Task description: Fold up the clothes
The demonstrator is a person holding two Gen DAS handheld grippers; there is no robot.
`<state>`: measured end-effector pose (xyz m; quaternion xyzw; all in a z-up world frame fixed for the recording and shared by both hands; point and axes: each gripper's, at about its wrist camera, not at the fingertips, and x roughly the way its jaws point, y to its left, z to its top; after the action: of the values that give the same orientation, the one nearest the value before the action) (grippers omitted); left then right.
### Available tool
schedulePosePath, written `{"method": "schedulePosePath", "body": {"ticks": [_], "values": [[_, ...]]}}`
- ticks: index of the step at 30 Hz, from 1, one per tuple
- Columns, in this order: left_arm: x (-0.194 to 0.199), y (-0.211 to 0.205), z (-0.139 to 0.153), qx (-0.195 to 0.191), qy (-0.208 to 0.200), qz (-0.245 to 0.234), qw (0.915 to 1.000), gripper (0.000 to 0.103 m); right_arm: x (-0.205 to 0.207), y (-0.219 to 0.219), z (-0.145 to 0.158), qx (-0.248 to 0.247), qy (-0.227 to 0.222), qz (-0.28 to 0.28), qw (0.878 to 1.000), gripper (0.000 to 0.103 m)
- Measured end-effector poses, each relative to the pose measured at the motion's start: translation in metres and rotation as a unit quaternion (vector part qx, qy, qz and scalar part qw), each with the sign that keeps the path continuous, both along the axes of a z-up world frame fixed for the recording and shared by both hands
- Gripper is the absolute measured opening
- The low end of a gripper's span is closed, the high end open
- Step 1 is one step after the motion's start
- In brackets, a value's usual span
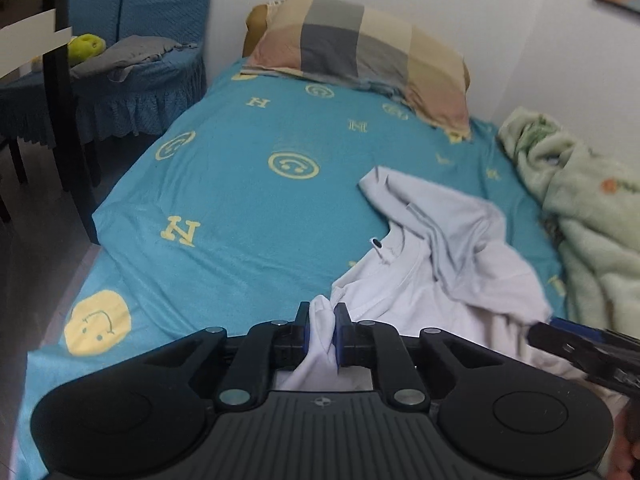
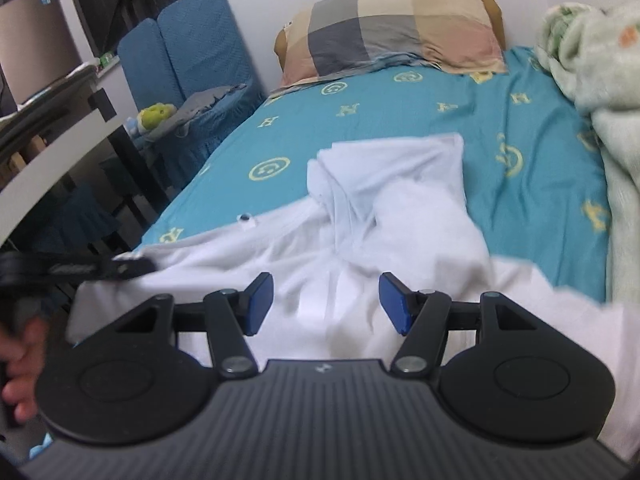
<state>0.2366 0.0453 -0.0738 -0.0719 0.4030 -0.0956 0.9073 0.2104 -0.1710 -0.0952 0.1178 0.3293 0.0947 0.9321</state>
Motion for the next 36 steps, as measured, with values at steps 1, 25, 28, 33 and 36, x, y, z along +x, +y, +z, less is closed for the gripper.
{"method": "schedulePosePath", "body": {"ticks": [1, 25, 28, 33, 36], "values": [[-0.002, 0.0, 0.001, -0.007, 0.0, 0.004, 1.0, 0.012, 0.011, 0.002, 0.003, -0.009, -0.007, 0.005, 1.0, 0.062], [0.032, 0.042, -0.06, -0.097, 0.051, 0.037, 0.9933, 0.012, 0.184, 0.022, -0.023, -0.166, -0.019, -0.055, 0.984, 0.009], [0.028, 0.038, -0.055, -0.075, 0.037, 0.037, 0.9958, 0.012, 0.17, -0.019, -0.004, -0.176, -0.034, -0.13, 0.975, 0.009], [0.026, 0.037, -0.053, -0.072, 0.041, 0.044, 0.9956, 0.012, 0.153, -0.094, 0.007, -0.201, -0.003, -0.261, 0.944, 0.009], [0.026, 0.037, -0.053, -0.072, 0.041, 0.045, 0.9955, 0.012, 0.143, -0.136, -0.004, -0.172, 0.059, -0.314, 0.932, 0.011]]}}
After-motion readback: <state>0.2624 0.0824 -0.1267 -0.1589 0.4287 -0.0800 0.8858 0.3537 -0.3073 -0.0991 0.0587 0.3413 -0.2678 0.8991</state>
